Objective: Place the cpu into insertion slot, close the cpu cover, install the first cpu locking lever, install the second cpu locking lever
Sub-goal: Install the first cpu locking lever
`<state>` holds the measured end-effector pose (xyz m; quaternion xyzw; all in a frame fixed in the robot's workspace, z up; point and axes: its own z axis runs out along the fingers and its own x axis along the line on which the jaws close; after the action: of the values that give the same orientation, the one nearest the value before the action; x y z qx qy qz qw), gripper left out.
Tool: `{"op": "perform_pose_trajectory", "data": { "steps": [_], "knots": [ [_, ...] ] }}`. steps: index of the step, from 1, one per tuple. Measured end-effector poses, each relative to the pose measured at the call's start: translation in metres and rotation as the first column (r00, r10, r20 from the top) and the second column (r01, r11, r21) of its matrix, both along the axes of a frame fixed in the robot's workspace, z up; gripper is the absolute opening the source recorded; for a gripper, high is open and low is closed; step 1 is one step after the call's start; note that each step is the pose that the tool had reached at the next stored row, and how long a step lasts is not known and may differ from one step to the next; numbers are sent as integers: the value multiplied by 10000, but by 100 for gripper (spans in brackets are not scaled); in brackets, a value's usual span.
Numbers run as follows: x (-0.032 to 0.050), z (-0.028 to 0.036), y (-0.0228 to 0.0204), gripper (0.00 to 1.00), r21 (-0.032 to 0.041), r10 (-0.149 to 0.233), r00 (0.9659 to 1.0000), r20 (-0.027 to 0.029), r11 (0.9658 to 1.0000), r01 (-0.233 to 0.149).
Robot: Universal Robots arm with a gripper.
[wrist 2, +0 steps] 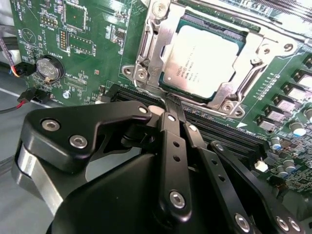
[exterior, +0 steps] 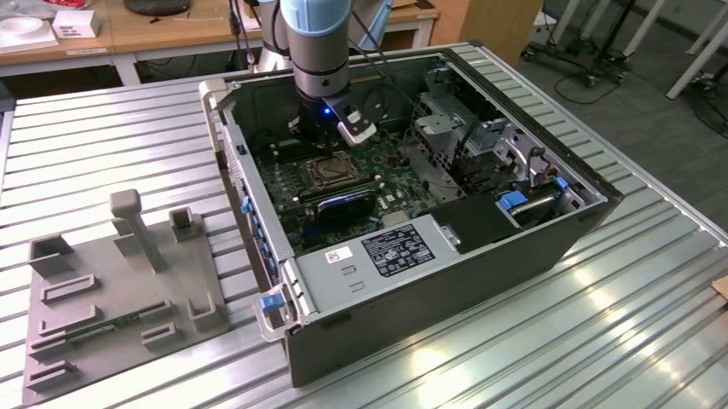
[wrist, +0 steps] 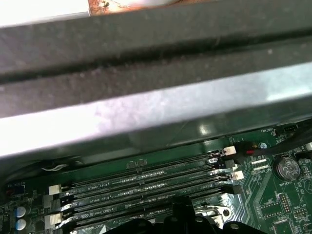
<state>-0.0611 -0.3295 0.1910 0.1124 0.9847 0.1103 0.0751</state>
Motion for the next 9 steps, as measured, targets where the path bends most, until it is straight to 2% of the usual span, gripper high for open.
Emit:
{"op": "perform_pose_trajectory", "data": {
  "steps": [9],
  "knots": [
    [8,-1,4,11,2,0,10000,1,10000,0]
  ]
}}
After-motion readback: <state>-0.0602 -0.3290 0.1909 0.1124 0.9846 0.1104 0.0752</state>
